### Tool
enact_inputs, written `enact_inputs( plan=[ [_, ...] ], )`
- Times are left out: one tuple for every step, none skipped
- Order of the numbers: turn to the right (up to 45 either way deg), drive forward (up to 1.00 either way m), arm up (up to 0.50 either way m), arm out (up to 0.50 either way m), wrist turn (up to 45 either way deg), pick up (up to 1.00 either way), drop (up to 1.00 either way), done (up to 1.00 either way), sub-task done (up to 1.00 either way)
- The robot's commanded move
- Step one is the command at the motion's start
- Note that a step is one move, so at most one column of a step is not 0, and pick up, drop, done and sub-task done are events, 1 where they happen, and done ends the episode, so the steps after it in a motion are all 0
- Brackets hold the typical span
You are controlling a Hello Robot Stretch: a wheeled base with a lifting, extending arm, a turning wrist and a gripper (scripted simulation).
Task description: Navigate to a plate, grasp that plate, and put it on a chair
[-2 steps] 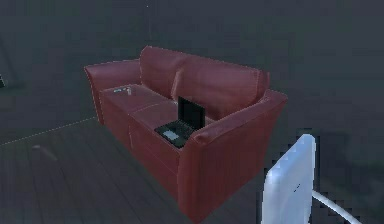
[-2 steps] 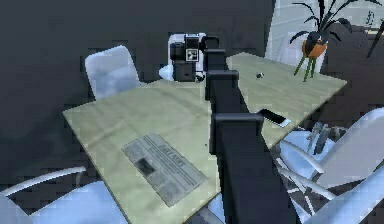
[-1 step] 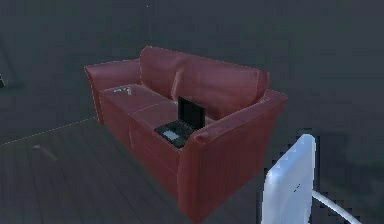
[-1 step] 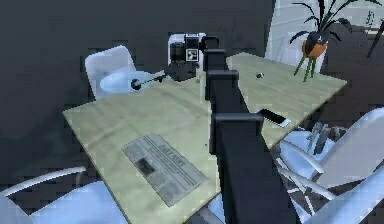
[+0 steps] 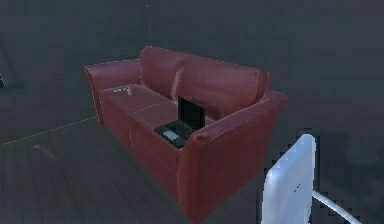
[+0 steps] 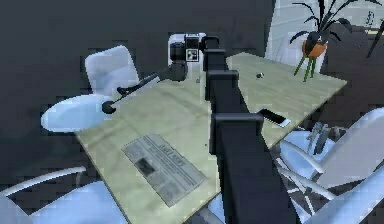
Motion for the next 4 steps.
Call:
enact_inputs(
  plan=[
    [0.0, 0.00, 0.00, 0.00, -45.0, 0.00, 0.00, 0.00, 0.00],
    [0.0, 0.00, 0.00, -0.42, 0.0, 0.00, 0.00, 0.00, 0.00],
    [-45.0, 0.00, 0.00, 0.00, 0.0, 0.00, 0.00, 0.00, 0.00],
    [-45.0, 0.00, 0.00, 0.00, 0.0, 0.00, 0.00, 0.00, 0.00]
  ],
)
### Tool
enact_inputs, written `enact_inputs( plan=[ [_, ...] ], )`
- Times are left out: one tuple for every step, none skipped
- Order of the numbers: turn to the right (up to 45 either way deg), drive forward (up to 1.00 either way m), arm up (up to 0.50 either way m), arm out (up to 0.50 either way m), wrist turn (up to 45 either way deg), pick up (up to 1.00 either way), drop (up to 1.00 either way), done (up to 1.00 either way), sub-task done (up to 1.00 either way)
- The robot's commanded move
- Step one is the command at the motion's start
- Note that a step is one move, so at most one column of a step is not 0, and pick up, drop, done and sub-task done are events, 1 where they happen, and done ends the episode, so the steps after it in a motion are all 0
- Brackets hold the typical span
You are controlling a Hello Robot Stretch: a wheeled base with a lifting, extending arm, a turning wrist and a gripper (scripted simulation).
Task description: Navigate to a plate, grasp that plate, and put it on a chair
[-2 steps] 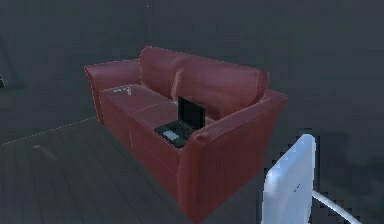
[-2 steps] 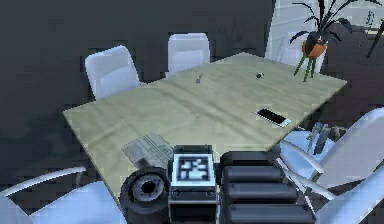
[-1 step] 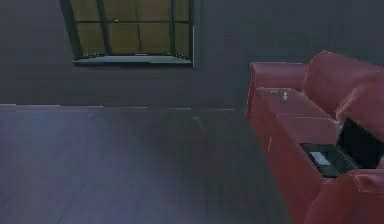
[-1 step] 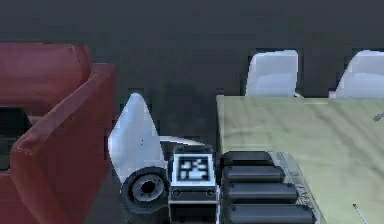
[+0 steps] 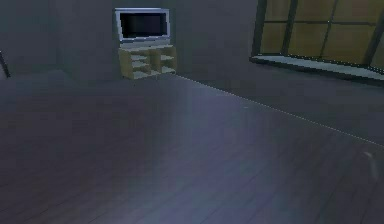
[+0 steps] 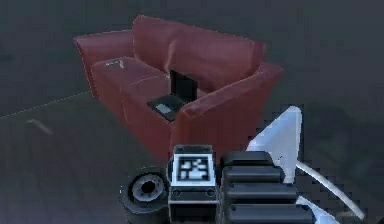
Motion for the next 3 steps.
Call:
enact_inputs(
  plan=[
    [-3.0, 0.00, 0.00, 0.00, 0.0, 0.00, 0.00, 0.00, 0.00],
    [0.0, 0.40, 0.00, 0.00, 0.0, 0.00, 0.00, 0.00, 0.00],
    [-45.0, 0.00, 0.00, 0.00, 0.0, 0.00, 0.00, 0.00, 0.00]
  ],
)
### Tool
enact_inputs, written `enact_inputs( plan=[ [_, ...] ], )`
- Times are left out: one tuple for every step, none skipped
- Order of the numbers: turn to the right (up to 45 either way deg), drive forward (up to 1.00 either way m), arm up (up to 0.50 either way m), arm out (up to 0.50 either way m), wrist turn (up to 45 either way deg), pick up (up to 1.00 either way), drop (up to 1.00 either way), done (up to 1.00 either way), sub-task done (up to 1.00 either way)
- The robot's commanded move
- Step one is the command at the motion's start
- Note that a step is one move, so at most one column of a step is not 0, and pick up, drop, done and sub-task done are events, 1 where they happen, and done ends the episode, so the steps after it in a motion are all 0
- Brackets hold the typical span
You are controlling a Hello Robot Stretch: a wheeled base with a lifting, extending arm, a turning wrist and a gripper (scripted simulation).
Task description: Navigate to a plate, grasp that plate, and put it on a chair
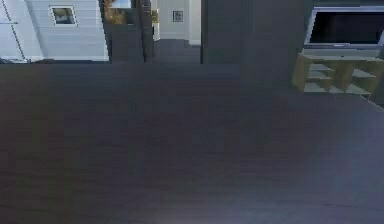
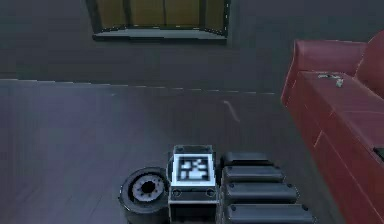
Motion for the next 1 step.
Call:
enact_inputs(
  plan=[
    [-45.0, 0.00, 0.00, 0.00, 0.0, 0.00, 0.00, 0.00, 0.00]
  ],
)
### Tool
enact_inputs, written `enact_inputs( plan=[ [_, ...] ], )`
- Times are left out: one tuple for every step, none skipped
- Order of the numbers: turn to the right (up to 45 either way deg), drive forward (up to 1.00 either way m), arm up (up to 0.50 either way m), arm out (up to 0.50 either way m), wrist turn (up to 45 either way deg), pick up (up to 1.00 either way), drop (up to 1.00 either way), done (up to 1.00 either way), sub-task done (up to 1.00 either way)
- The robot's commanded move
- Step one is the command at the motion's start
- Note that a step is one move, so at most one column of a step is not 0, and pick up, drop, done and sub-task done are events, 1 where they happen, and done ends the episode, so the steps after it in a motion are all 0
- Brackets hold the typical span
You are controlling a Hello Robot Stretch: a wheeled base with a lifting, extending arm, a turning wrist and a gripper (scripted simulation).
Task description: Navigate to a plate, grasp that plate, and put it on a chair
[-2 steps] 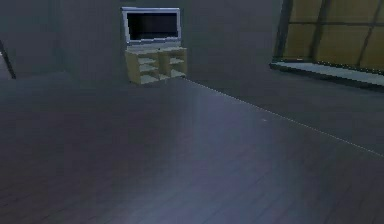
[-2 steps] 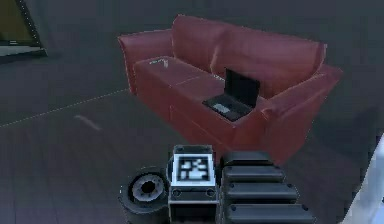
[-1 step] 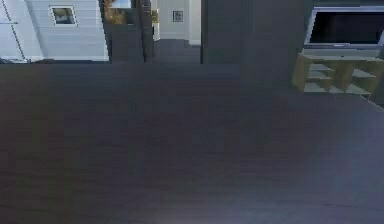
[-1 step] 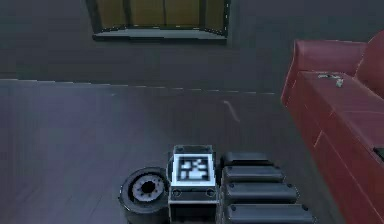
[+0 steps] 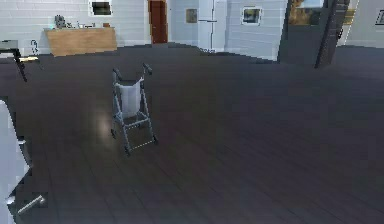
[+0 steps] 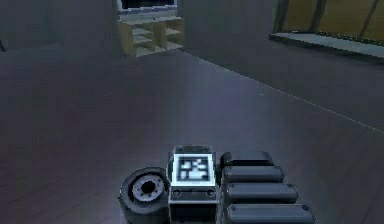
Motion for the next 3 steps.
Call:
enact_inputs(
  plan=[
    [0.0, 0.55, 0.00, 0.00, 0.0, 0.00, 0.00, 0.00, 0.00],
    [-39.0, 0.00, 0.00, 0.00, 0.0, 0.00, 0.00, 0.00, 0.00],
    [0.0, 0.55, 0.00, 0.00, 0.0, 0.00, 0.00, 0.00, 0.00]
  ],
)
